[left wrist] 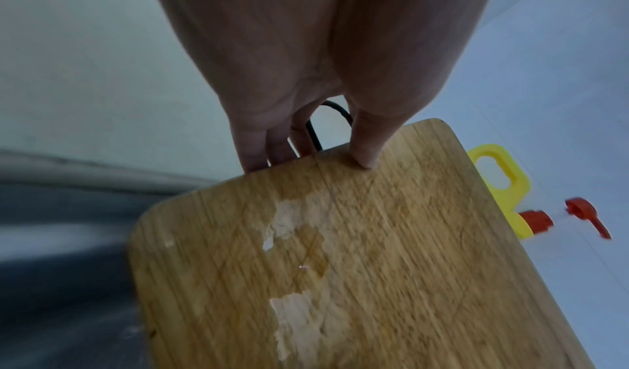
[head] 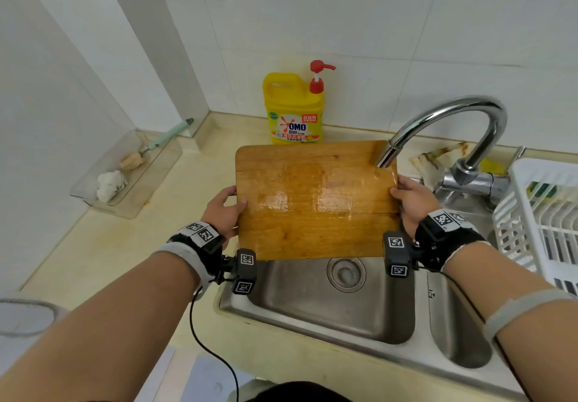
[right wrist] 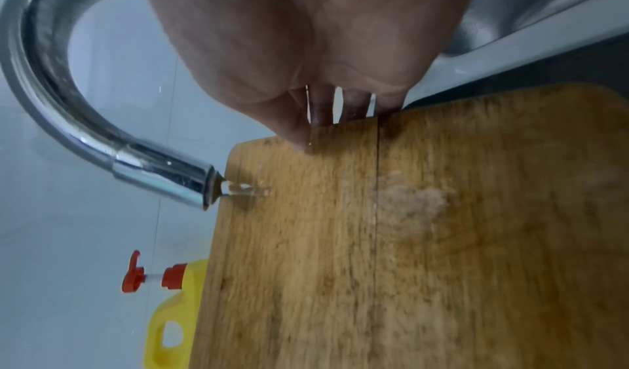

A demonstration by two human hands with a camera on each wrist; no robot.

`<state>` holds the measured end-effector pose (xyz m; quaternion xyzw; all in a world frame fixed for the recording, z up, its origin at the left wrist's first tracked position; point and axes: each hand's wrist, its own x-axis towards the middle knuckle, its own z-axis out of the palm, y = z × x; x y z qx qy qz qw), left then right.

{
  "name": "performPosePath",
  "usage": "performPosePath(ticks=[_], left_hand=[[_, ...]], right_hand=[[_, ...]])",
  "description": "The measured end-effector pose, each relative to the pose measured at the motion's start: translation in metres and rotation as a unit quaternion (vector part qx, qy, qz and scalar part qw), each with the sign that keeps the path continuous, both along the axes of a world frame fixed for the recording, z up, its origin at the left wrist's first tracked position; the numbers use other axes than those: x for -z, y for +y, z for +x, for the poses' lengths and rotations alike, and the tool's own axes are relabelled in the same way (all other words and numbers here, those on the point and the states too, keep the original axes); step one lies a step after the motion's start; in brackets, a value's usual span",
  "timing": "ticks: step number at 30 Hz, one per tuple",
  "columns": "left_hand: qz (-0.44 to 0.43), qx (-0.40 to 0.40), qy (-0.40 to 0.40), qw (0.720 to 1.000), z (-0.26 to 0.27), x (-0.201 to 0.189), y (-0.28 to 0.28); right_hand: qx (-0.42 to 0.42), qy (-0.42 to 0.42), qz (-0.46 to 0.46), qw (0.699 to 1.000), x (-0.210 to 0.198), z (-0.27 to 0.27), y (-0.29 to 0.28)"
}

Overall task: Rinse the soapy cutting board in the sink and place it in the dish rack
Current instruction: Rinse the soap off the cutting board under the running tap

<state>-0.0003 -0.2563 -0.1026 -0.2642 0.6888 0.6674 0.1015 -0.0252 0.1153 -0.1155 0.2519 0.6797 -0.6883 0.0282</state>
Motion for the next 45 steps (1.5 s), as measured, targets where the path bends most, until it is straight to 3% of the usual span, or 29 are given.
performPosePath(ticks=[7, 11, 17, 27, 42, 45], left_hand=[[0.011, 0.08, -0.004, 0.997, -0.019, 0.018, 0.036], [0.071, 0.091, -0.01, 0.993, -0.024, 0.023, 0.064], [0.074, 0.151, -0.046, 0.985, -0.033, 0.046, 0.09], [0.158, 0.197, -0.114, 0.961, -0.028, 0.049, 0.139], [0.058, 0.275, -0.223, 0.934, -0.012, 0.048, 0.112], [0.028, 0.276, -0.211, 0.937, -0.018, 0.048, 0.099]], right_hand=[[0.045, -0.013, 0.005, 0.999, -0.022, 0.033, 0.031], [0.074, -0.004, 0.026, 0.997, -0.027, 0.053, 0.052], [0.094, 0.004, 0.035, 0.995, -0.052, 0.078, 0.065], [0.126, 0.012, 0.068, 0.99, -0.068, 0.101, 0.091], [0.057, -0.093, 0.161, 0.981, -0.062, 0.081, 0.064], [0.043, -0.11, 0.167, 0.979, -0.031, 0.074, 0.08]])
